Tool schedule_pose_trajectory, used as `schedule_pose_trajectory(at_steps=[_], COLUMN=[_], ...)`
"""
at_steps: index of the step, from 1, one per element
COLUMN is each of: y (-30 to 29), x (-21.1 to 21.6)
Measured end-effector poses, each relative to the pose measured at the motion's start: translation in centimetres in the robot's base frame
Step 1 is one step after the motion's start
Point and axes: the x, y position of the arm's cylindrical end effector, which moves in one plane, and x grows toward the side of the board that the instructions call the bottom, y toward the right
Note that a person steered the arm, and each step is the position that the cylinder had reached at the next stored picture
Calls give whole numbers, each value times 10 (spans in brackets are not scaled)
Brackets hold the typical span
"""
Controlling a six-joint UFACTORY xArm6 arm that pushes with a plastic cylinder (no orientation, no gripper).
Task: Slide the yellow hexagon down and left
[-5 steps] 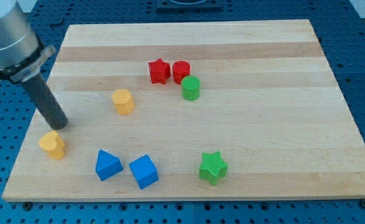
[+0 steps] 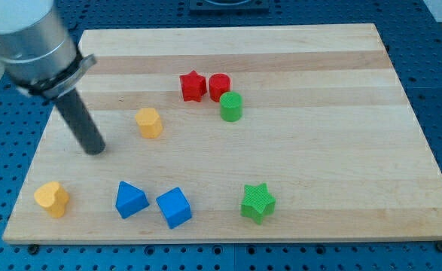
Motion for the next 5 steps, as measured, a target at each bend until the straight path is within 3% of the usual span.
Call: schedule_pose_trajectory(at_steps=[2, 3, 5], y=[7, 39, 89], x=[-58, -73, -64])
